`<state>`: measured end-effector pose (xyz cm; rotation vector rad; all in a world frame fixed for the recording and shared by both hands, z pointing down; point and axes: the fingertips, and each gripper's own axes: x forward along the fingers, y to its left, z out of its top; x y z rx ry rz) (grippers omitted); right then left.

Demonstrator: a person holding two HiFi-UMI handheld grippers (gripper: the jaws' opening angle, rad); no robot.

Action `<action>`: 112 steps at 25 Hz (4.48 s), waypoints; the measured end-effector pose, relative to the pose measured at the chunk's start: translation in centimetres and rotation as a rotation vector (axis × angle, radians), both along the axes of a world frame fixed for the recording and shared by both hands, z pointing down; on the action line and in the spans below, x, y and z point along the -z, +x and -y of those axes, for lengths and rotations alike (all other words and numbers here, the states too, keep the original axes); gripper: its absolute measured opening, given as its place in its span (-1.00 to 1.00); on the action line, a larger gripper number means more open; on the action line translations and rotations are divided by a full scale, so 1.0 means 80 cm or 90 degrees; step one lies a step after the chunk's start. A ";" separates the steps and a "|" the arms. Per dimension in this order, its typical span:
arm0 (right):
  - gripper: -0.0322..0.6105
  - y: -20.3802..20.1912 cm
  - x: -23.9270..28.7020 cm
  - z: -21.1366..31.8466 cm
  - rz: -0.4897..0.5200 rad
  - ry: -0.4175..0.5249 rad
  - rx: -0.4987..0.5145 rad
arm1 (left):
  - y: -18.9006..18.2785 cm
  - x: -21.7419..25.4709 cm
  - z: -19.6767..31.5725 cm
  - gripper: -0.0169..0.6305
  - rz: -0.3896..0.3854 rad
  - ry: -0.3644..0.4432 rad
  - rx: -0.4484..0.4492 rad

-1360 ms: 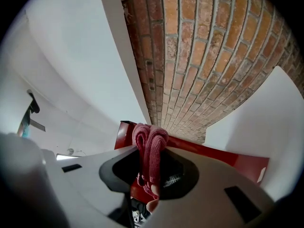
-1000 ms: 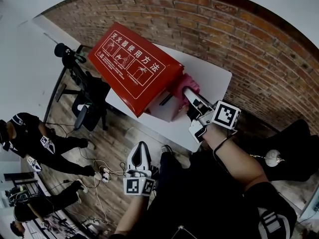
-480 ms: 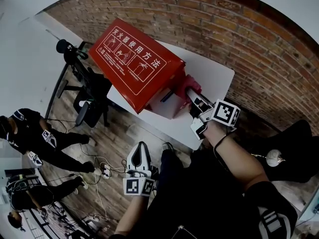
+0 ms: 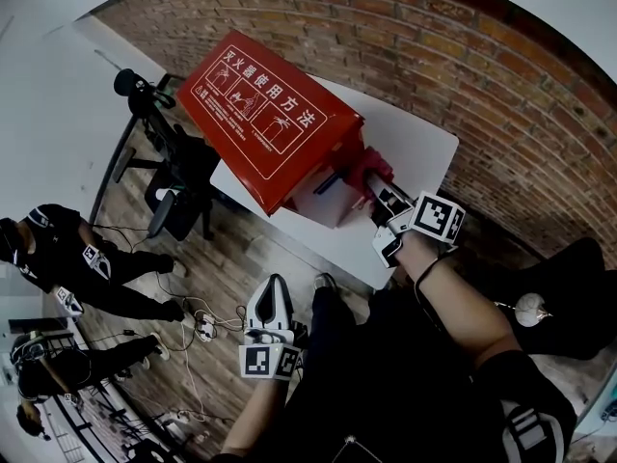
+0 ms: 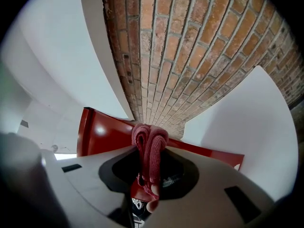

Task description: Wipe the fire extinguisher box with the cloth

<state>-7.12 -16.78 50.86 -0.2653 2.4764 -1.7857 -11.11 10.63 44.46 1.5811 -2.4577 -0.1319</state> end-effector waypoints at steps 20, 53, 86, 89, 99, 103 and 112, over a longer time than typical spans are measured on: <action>-0.58 -0.001 -0.083 -0.002 -0.040 -0.058 -0.009 | -0.003 0.005 0.004 -0.85 0.008 -0.008 0.003; -0.58 -0.001 -0.213 -0.003 -0.163 -0.105 -0.002 | -0.022 0.020 0.051 -0.85 0.036 -0.008 -0.007; -0.58 -0.002 -0.380 0.001 -0.356 -0.206 -0.024 | -0.045 0.001 0.035 -0.85 0.009 -0.031 0.027; -0.58 0.000 -0.396 0.002 -0.379 -0.206 -0.028 | -0.047 0.002 0.033 -0.85 0.018 -0.023 0.019; -0.58 0.000 -0.431 0.002 -0.410 -0.210 -0.050 | -0.057 -0.007 0.014 -0.85 0.005 -0.036 0.035; -0.58 0.000 -0.430 -0.001 -0.403 -0.211 -0.050 | -0.061 -0.004 0.009 -0.85 0.000 -0.024 0.033; -0.58 -0.011 -0.429 -0.052 -0.396 -0.232 -0.018 | -0.069 -0.004 0.002 -0.85 0.006 -0.024 0.013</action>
